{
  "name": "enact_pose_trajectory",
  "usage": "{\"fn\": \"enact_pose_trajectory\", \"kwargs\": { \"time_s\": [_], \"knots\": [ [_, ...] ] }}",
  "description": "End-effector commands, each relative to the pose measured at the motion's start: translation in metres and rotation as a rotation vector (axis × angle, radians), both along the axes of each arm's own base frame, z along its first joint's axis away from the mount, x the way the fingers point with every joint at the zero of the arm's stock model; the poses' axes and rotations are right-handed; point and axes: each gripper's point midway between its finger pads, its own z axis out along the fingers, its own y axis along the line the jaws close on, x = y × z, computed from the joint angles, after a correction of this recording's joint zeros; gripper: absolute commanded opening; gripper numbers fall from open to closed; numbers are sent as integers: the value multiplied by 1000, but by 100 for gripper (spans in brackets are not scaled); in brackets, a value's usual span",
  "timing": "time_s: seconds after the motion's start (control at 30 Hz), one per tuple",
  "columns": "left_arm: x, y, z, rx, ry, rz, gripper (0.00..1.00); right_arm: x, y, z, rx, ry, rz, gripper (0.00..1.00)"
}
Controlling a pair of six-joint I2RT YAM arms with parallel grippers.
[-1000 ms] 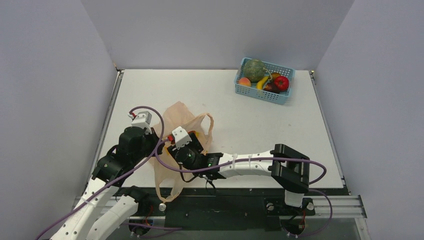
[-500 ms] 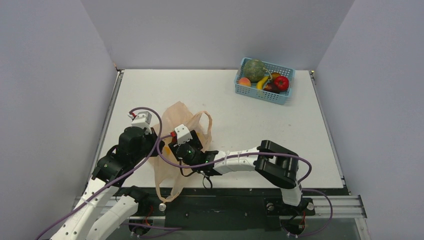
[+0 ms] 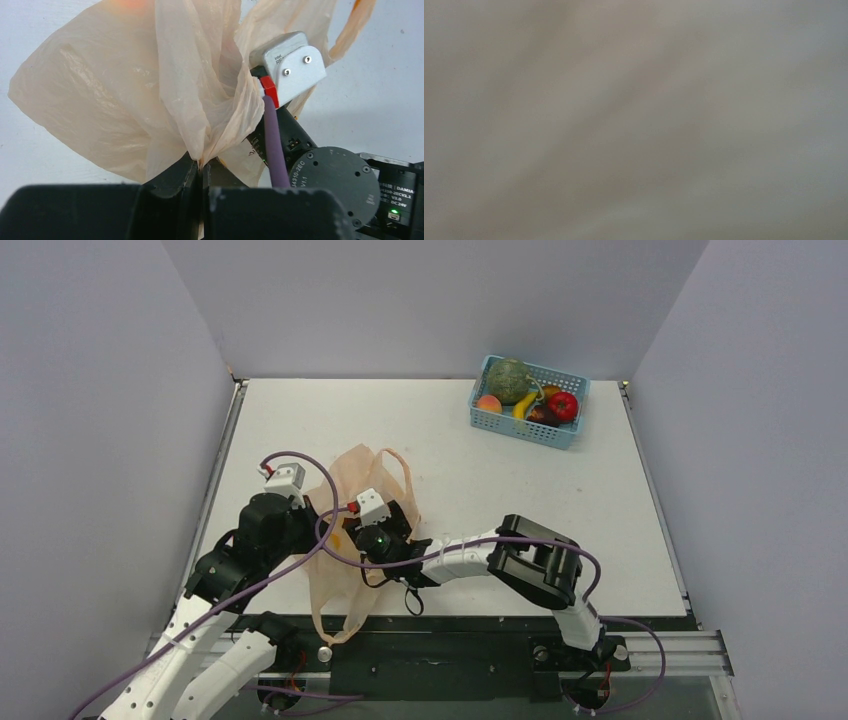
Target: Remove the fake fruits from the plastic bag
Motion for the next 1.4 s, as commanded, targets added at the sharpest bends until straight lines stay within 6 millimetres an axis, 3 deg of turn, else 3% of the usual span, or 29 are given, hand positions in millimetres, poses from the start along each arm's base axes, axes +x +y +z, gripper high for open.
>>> {"fn": "enact_pose_trajectory", "kwargs": {
  "time_s": [0.0,0.37,0.57,0.8,0.9,1.37],
  "knots": [
    [4,-6,13,-23,-38,-17,0,12,9,4,35,-22,-11,66],
    [5,-7,9,-14,-22,-19,0,21,14,-3,-9,-30,-5,53],
    [4,-5,12,-18,-34,-16,0,18,22,-5,-33,-32,32,27],
    [3,-7,12,-19,-36,-23,0,1,28,12,-29,-38,88,14],
    [3,-7,12,-20,-36,-23,0,-6,24,17,-18,-37,94,0],
    [2,-7,14,-24,-43,-22,0,-33,10,51,87,-24,126,0]
  ]
}}
